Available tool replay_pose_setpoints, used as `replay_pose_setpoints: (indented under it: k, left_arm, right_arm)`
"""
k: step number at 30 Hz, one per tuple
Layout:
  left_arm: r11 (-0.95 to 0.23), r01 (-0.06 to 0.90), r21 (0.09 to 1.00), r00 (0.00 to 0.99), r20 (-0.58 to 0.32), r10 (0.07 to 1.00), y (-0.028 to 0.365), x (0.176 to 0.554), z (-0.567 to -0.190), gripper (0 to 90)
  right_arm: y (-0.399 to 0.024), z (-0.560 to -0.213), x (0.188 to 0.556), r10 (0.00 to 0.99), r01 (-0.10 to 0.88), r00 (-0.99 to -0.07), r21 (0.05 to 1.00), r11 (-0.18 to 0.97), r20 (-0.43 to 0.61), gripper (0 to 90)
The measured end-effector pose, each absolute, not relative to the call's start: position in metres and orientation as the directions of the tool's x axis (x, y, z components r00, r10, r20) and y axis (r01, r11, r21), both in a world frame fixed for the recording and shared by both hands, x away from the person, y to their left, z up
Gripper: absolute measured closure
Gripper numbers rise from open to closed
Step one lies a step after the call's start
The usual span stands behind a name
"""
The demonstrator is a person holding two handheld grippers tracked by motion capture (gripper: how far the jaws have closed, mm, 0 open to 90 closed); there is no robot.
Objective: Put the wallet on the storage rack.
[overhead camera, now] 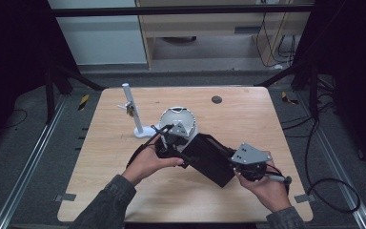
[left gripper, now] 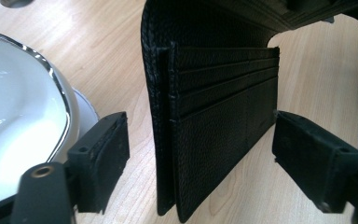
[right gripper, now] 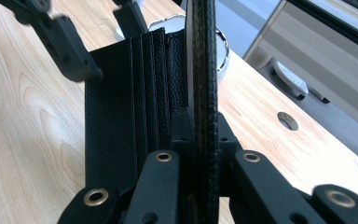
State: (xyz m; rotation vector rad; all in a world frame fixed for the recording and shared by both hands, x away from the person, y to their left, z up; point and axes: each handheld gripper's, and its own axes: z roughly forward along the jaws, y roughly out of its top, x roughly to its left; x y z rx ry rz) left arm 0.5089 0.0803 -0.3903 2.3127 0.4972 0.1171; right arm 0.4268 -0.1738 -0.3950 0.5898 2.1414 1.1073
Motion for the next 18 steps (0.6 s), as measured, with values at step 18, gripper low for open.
replay_pose_setpoints:
  k: [18]
  left_arm:
    - [-0.636,0.347,0.689,0.924,-0.136,0.357,0.064,0.523,-0.397,49.5]
  right_arm:
    - [-0.173,-0.389,0.425,0.627,0.061,-0.699,0.846,0.53,-0.343,83.9]
